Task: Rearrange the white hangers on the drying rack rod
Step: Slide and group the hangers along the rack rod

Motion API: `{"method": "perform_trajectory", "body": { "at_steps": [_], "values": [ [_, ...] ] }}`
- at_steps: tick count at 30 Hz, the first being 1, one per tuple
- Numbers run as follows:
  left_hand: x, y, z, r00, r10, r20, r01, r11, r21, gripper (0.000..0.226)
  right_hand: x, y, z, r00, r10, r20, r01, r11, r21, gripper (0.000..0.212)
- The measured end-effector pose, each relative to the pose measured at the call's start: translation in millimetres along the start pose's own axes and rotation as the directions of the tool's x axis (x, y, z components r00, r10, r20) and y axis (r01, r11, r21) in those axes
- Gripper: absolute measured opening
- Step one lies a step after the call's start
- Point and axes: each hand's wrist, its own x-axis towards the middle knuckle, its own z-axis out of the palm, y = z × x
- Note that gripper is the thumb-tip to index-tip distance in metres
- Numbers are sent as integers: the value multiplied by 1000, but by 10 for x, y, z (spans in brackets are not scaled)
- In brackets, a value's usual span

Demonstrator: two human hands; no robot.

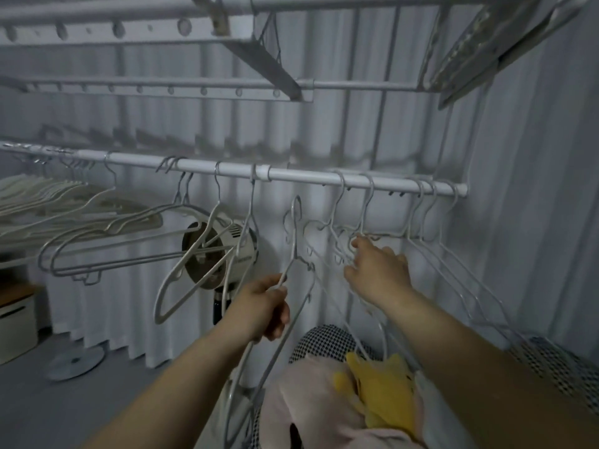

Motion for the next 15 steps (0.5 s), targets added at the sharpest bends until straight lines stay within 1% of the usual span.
{"method": "perform_trajectory", "body": {
  "at_steps": [3,5,10,12,15],
  "values": [
    [122,-16,10,1000,10,-22,-10,1000,4,36,40,20,101,1000,-13,5,13,995,-99,44],
    [183,-21,-3,1000,16,-23,-16,1000,12,36,79,12,161,999,-21,-23,18,991,-129,42],
    [268,-95,-104,998,-26,-52,28,999,47,37,139,-65,286,992,-44,-115,31,994,-108,44],
    [294,-138,-162,995,-36,-96,41,998,43,38,154,-93,313,990,-66,-123,50,990,-129,39],
    [329,-139,-223,990,-12,-143,19,999,49,39,185,-113,319,988,-64,-142,51,995,-91,34]
  ]
}}
